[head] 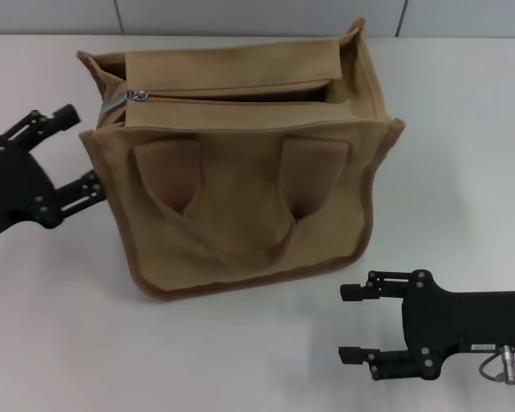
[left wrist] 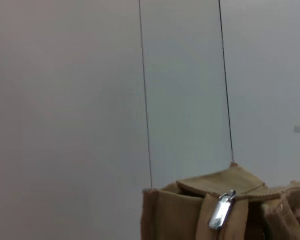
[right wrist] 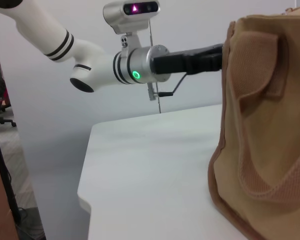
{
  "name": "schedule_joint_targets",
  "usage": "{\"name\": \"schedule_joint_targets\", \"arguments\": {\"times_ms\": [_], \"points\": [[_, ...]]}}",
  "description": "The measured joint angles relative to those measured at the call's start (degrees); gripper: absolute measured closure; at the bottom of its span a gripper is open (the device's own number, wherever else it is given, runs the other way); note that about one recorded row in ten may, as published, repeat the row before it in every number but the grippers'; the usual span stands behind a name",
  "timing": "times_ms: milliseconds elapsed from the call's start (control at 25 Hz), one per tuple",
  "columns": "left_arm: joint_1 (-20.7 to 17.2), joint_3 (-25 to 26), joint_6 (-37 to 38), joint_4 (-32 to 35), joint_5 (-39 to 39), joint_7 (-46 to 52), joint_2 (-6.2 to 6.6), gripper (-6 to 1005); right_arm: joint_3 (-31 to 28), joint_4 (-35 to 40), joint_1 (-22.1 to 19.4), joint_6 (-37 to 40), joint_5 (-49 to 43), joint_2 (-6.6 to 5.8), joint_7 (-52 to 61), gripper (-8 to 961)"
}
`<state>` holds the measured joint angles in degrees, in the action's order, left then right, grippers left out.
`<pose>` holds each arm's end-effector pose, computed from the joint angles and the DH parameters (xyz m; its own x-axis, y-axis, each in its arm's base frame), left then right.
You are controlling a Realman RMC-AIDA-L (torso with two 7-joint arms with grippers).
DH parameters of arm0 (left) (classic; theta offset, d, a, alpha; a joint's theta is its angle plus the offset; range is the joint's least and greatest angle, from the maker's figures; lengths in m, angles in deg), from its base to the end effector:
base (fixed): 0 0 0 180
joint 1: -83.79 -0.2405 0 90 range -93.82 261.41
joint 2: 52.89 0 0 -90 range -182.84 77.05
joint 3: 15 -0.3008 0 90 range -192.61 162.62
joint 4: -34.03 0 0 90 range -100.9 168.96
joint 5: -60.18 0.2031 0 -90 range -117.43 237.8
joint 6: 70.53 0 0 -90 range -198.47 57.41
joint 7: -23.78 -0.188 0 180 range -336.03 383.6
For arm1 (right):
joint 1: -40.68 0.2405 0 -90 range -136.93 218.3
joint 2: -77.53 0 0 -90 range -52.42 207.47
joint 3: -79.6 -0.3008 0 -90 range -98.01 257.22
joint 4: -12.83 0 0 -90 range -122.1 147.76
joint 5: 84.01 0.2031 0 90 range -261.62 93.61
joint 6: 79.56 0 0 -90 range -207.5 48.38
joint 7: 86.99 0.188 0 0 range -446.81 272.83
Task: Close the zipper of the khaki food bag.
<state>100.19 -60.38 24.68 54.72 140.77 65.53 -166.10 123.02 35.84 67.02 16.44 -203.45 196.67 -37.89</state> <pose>-0.3289 0.3020 -0.0023 0.7098 -0.0840 0.6994 0.4039 -0.7648 -0.5019 0.2943 0.2678 -0.1116 0.8703 -0.1151 -0.4788 -0.1453 -0.9890 -0.0264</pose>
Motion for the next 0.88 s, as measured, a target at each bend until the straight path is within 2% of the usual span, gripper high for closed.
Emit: {"name": "schedule_joint_targets", "arguments": {"times_ms": [120,200,360,400,600,720,880], "points": [[0.0,0.0,0.0,0.0,0.0,0.0,0.0,239,0.0,0.0,0.0,0.0,0.0,0.01,0.1,223],[1.6,2.2,-4.5,0.3,-0.2,-3.5,-2.11,242,0.0,0.0,0.0,-0.1,0.0,0.02,0.1,223],[1.7,2.6,-4.7,0.3,-0.2,-4.0,-2.28,246,-0.1,0.0,0.0,-0.1,0.1,0.04,0.2,223],[1.8,5.1,-5.1,0.3,-0.3,-6.2,-3.05,247,-0.1,0.0,0.0,-0.1,0.1,0.04,0.2,223],[0.5,9.3,-4.4,0.5,-0.3,-11.4,-3.89,253,-0.1,0.0,0.0,-0.1,0.2,0.04,0.5,223],[0.3,9.2,-4.3,0.6,-0.1,-11.6,-3.85,256,-0.1,0.1,0.0,-0.1,0.2,0.0,0.9,224],[0.2,10.2,-3.9,0.3,-0.2,-15.5,-4.94,261,-0.1,0.3,-0.1,-0.1,0.2,-0.03,1.0,224]]}}
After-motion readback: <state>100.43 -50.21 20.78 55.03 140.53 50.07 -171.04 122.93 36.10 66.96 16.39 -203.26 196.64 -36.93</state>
